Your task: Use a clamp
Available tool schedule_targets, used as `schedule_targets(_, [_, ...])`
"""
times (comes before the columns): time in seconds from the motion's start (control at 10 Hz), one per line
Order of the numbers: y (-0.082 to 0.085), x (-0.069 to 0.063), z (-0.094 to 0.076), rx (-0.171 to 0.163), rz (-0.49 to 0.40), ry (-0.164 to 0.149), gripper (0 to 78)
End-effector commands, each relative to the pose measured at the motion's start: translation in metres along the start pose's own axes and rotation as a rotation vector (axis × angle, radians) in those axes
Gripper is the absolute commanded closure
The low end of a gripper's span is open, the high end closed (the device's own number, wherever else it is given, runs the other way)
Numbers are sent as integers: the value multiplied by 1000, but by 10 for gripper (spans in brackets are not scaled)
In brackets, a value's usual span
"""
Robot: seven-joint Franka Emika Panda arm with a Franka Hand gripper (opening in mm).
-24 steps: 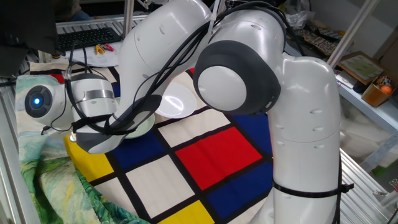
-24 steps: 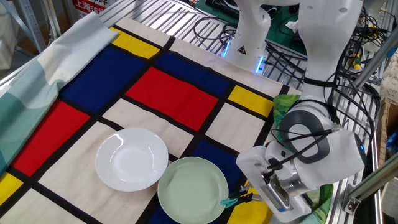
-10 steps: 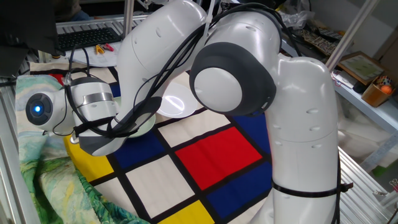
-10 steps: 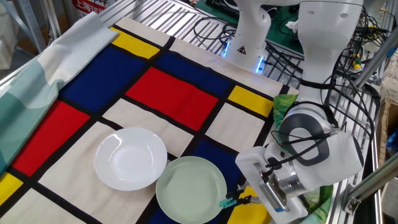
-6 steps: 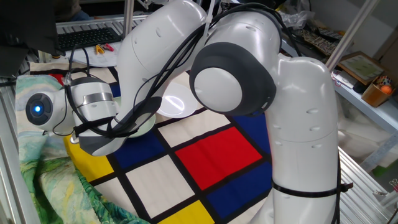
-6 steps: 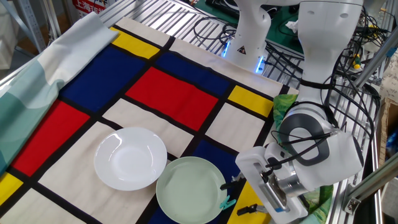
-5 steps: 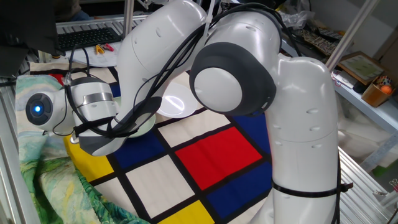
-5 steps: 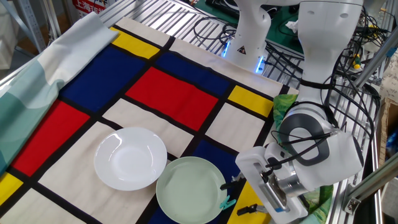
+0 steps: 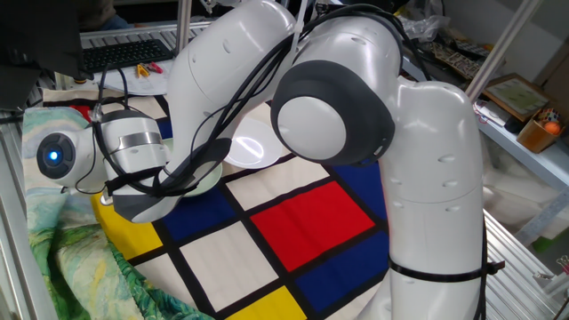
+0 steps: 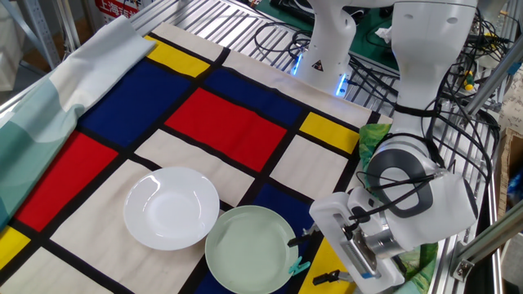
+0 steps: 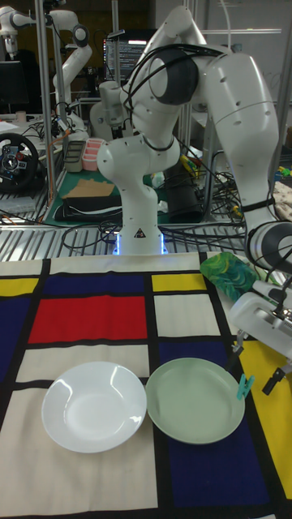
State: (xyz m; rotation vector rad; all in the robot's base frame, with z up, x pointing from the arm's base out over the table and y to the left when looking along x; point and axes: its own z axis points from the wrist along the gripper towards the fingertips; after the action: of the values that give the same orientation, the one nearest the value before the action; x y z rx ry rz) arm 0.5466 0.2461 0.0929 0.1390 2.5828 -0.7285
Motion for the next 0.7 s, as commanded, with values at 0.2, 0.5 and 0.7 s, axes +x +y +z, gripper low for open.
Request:
schedule_targets(0.2, [-36, -18, -51, -497, 101, 437, 2])
schedule_targets(0.5, [-36, -18, -51, -496, 103, 437, 2])
schedule_targets(0.7, [-38, -18, -53, -498, 98, 442, 2])
